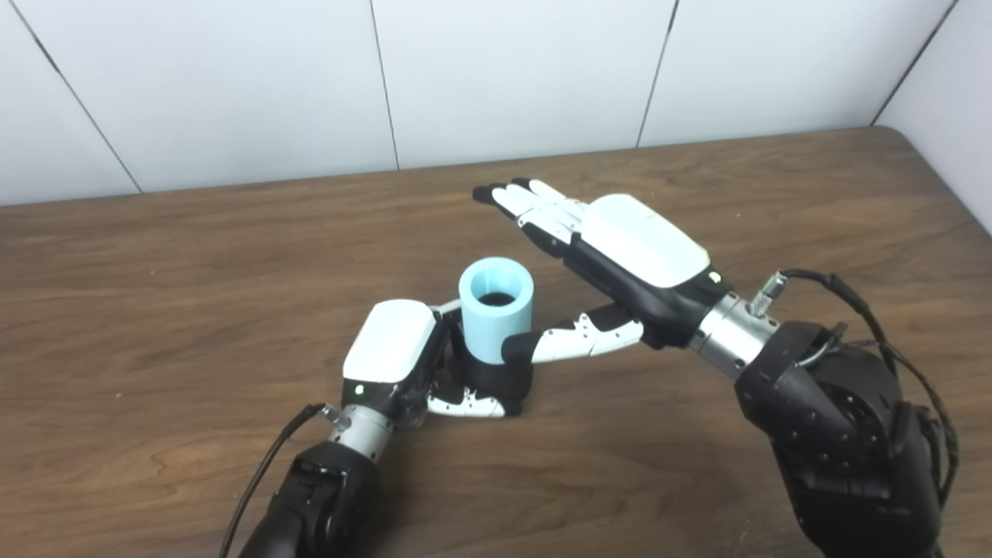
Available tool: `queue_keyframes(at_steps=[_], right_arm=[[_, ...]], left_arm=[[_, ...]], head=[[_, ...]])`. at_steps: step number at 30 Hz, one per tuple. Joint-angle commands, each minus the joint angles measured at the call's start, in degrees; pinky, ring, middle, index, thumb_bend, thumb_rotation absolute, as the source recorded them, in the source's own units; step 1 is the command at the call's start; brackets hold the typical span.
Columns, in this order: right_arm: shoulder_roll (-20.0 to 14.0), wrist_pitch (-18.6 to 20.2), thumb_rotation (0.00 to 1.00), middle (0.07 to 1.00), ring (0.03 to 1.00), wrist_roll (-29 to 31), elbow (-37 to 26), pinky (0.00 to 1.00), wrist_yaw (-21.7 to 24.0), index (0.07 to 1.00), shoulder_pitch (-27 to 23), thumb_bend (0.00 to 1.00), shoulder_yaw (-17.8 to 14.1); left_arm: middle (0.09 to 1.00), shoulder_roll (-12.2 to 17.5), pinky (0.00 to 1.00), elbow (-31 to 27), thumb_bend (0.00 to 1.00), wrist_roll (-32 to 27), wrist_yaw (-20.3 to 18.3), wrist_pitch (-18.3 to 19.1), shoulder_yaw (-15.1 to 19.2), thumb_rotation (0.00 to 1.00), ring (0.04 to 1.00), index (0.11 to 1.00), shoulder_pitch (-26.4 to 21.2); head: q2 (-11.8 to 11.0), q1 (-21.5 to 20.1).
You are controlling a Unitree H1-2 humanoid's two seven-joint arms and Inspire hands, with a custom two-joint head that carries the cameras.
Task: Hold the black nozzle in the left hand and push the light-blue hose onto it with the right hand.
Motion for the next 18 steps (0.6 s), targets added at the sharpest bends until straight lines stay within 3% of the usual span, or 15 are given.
queue_keyframes(at_steps=[1, 5, 8, 9, 10, 11, 12, 13, 15, 18], right_arm=[[-0.2, -1.1, 1.00, 0.974, 0.990, 0.3, -0.9, 0.89, -2.2, 0.985, -0.7, 0.60, -0.4], [-0.2, -1.0, 1.00, 0.966, 0.977, 1.1, -0.4, 0.87, -2.8, 0.985, -0.5, 0.61, -0.6], [-0.3, -0.7, 1.00, 0.965, 0.976, 1.5, 0.0, 0.86, -3.3, 0.986, -0.4, 0.61, -0.6], [-0.3, -0.6, 1.00, 0.964, 0.975, 1.6, 0.1, 0.86, -3.4, 0.986, -0.3, 0.61, -0.7], [-0.3, -0.5, 1.00, 0.964, 0.975, 1.8, 0.1, 0.86, -3.5, 0.986, -0.2, 0.61, -0.8], [-0.3, -0.5, 1.00, 0.964, 0.975, 1.9, 0.3, 0.86, -3.8, 0.988, 0.0, 0.61, -0.9], [-0.3, -0.5, 1.00, 0.965, 0.975, 2.0, 0.4, 0.86, -3.9, 0.989, 0.0, 0.61, -1.0], [-0.3, -0.5, 1.00, 0.966, 0.975, 2.1, 0.5, 0.86, -4.0, 0.990, 0.1, 0.61, -1.0], [-0.3, -0.4, 1.00, 0.969, 0.976, 2.2, 0.7, 0.86, -4.1, 0.993, 0.3, 0.61, -1.1], [-0.3, -0.3, 1.00, 0.972, 0.978, 2.4, 1.0, 0.86, -4.4, 0.997, 0.4, 0.62, -1.1]], left_arm=[[0.791, 1.3, 0.71, 1.0, 0.96, 1.9, -3.1, 0.5, -0.7, 0.28, 0.777, 0.789, 0.8], [0.849, 1.6, 0.88, -0.4, 0.99, 2.9, -4.1, 1.0, 0.0, 0.33, 0.855, 0.841, 0.2], [0.863, 1.6, 0.93, -2.3, 1.00, 3.8, -5.8, 2.1, 1.0, 0.35, 0.873, 0.852, -0.2], [0.833, 1.6, 0.84, -3.0, 1.00, 4.0, -6.2, 2.4, 1.5, 0.37, 0.829, 0.834, -0.4], [0.829, 1.5, 0.83, -3.6, 1.00, 3.8, -6.5, 2.6, 2.2, 0.37, 0.822, 0.832, -0.4], [0.769, 1.3, 0.72, -4.4, 1.00, 3.3, -6.6, 2.9, 3.2, 0.36, 0.746, 0.799, -0.5], [0.658, 1.1, 0.54, -4.8, 1.00, 2.9, -6.8, 3.0, 3.9, 0.34, 0.598, 0.745, -0.5], [0.588, 0.9, 0.42, -5.4, 1.00, 2.4, -7.4, 3.2, 4.7, 0.32, 0.505, 0.712, -0.5], [0.553, 0.6, 0.36, -6.6, 0.99, 1.2, -9.5, 4.1, 6.1, 0.30, 0.461, 0.671, -0.7], [0.553, 0.5, 0.37, -7.9, 0.99, 0.2, -11.9, 5.0, 7.8, 0.29, 0.479, 0.633, -1.2]], head=[[0.1, 0.0], [0.1, 0.1], [0.1, 0.0], [0.2, 0.0], [0.2, 0.0], [0.3, 0.1], [0.2, 0.1], [0.2, 0.2], [0.2, 0.4], [0.2, 0.4]])
